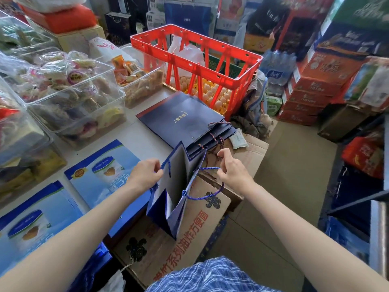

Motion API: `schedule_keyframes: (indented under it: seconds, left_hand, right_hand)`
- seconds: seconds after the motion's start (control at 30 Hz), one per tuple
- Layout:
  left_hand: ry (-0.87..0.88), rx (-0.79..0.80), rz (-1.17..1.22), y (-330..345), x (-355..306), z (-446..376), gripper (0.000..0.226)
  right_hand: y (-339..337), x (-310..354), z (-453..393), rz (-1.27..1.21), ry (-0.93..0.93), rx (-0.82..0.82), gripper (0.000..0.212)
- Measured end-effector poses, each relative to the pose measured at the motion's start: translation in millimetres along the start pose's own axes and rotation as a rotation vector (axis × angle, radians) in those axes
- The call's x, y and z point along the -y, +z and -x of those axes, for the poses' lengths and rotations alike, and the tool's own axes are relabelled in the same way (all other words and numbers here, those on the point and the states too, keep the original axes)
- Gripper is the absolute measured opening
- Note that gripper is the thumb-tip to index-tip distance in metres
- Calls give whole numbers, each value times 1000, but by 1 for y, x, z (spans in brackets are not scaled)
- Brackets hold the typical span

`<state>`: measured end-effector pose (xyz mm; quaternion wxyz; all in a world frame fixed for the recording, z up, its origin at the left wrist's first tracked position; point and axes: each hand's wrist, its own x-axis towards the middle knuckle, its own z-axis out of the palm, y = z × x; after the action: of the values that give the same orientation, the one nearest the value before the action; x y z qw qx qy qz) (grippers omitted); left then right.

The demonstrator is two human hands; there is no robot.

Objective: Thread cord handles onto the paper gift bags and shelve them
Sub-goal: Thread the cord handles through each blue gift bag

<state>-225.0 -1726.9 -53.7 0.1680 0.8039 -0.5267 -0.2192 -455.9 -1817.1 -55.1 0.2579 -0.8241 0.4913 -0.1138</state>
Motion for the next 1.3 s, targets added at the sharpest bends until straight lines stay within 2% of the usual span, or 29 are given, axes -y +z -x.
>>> schedule_keyframes:
  seconds: [0.07, 0.23, 0.3, 0.4, 0.5, 0.57, 0.63, 0.73, 0.87, 0.97, 1.07, 1.13, 1.23, 1.3]
  left_hand:
    - [-9, -8, -5, -1, 3, -3, 14]
    - [-18, 15, 49, -5, 11, -3, 14]
    - [3, 46, 67, -6, 11, 0, 14]
    - [29, 59, 99, -6, 5, 3, 16]
    - [72, 70, 108, -7, -1, 9, 19]
    - [71, 70, 110, -10, -2, 14, 15]
    - [46, 59, 120, -11, 2, 19, 13]
    - [15, 54, 113, -10, 9, 23, 26]
    - [28, 31, 100, -6, 4, 30, 30]
    - [66, 9, 119, -3, -9, 35, 24]
    - [122, 33, 138, -2, -19, 34, 27]
    - [171, 99, 127, -1, -20, 32, 29]
    - [215, 327, 156, -1, -18, 27, 18]
    - [231, 440, 181, 0, -20, 24, 21]
  right_hand:
    - [-3, -3, -2, 53, 17, 3, 27]
    - [-9, 1, -4, 98, -13, 164, 26]
    - [-10, 15, -9, 100, -94, 114, 22]
    - [-3, 51, -18, -73, -279, -27, 16]
    - [17, 84, -23, -65, -482, 2, 11]
    - [29, 92, -24, 8, -533, 25, 15]
    - [32, 94, -24, 91, -521, 32, 18]
    - [30, 94, -20, 133, -443, 47, 19]
    - [33, 88, -15, 294, -305, 150, 32]
    - [33, 84, -10, 194, -147, 85, 29]
    - [31, 80, -3, 169, -99, 37, 21]
    - [24, 75, 1, 156, -67, 74, 21]
    - [11, 64, 7, 204, -13, 228, 22]
    - [4, 56, 10, 197, 4, 262, 20]
